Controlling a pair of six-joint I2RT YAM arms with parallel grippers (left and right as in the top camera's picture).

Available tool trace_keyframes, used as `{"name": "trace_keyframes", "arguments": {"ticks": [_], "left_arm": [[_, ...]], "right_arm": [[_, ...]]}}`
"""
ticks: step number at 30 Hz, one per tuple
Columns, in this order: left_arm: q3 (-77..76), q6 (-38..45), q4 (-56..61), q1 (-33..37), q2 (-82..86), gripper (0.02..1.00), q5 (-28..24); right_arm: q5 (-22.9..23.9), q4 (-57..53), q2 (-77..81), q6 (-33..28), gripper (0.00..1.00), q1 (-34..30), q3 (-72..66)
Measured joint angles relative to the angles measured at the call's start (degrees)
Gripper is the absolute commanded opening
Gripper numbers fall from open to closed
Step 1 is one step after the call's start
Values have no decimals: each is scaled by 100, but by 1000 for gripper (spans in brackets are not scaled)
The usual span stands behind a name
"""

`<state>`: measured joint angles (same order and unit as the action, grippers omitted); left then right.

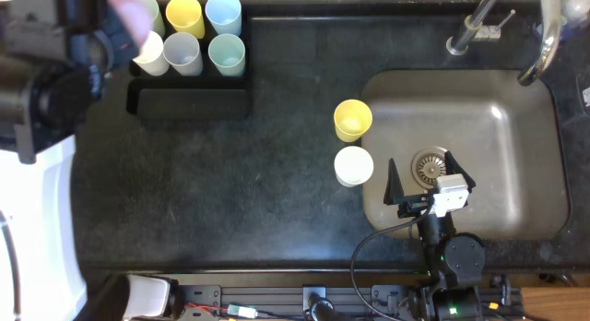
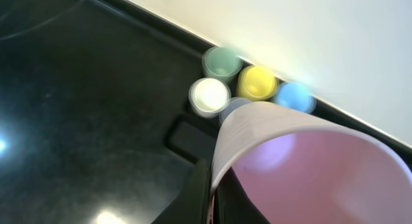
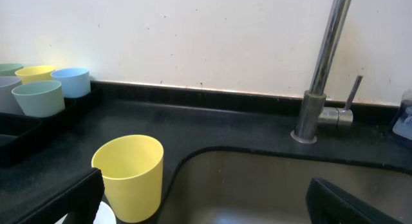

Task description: Store Cups

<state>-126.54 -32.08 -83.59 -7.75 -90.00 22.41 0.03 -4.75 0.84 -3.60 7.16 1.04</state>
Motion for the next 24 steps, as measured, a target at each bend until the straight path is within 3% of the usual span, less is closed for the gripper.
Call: {"name": "trace_keyframes", "arguments": {"ticks": [10, 24], "left_arm": [[2946, 675, 1390, 1569, 713, 34, -942], [4382, 1005, 2638, 1652, 319, 34, -1585]], "right_arm": [[-2, 2, 0, 2, 998, 0, 0], [-2, 4, 0, 0, 996, 0, 0]]}}
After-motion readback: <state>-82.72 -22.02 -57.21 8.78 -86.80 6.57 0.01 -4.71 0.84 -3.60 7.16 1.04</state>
